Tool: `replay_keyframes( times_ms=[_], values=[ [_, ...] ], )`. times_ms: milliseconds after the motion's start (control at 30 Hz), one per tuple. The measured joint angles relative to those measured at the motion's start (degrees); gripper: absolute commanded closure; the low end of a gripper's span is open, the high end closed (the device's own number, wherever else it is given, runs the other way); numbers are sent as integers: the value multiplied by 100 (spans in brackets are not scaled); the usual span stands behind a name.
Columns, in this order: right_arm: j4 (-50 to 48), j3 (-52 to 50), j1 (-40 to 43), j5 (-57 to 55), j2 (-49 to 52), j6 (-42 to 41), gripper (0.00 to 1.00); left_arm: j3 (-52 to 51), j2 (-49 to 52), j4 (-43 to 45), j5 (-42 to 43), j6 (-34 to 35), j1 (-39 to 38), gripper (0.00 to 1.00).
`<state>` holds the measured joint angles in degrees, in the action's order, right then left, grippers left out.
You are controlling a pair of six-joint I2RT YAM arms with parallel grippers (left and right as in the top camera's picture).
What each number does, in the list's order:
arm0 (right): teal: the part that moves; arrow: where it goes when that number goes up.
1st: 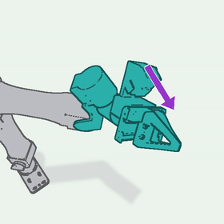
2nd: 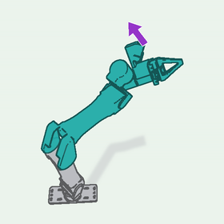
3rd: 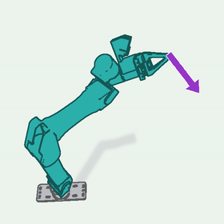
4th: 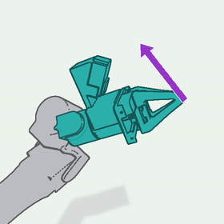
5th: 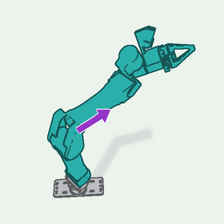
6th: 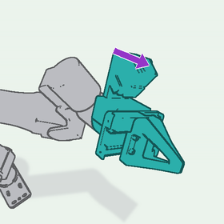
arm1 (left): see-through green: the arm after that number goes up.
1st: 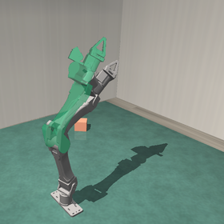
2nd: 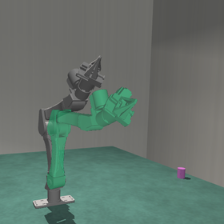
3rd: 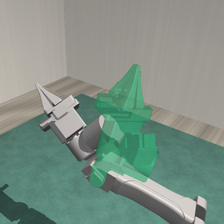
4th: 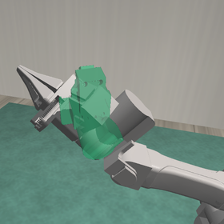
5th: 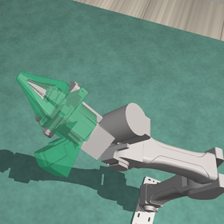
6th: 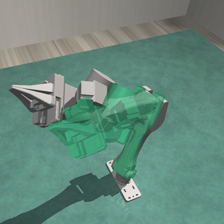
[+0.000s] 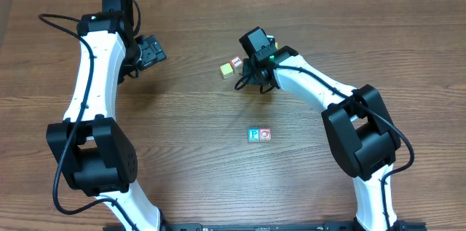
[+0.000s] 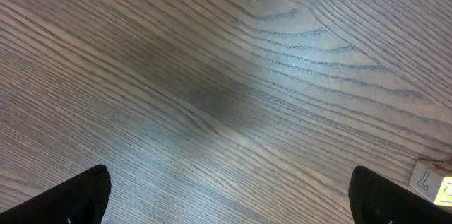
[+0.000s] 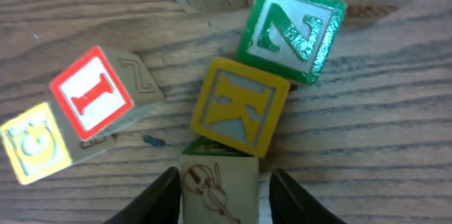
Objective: Flip 4 blocks
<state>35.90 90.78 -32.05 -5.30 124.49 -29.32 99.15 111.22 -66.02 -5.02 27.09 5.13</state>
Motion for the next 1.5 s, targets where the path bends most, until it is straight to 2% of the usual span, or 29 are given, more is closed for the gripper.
replay_keyframes(
  times_ms=[167,533,600,667,933,1033,1167,1500],
  values=[
    [7,-17,-31,-9,0,9,73,0,0,0,0,0,0,0],
    [2,-17,-35,-24,0,4,70,0,0,0,0,0,0,0],
    [13,-17,-35,-24,0,2,64,0,0,0,0,0,0,0],
    [24,-17,-35,-2,0,4,62,0,0,0,0,0,0,0],
    [-46,-22,-68,61,0,-2,62,0,0,0,0,0,0,0],
    [-61,-22,-72,63,0,2,67,0,0,0,0,0,0,0],
    [-63,-22,-72,61,4,7,67,0,0,0,0,0,0,0],
    [960,85,-83,140,-216,-2,67,0,0,0,0,0,0,0]
  ],
)
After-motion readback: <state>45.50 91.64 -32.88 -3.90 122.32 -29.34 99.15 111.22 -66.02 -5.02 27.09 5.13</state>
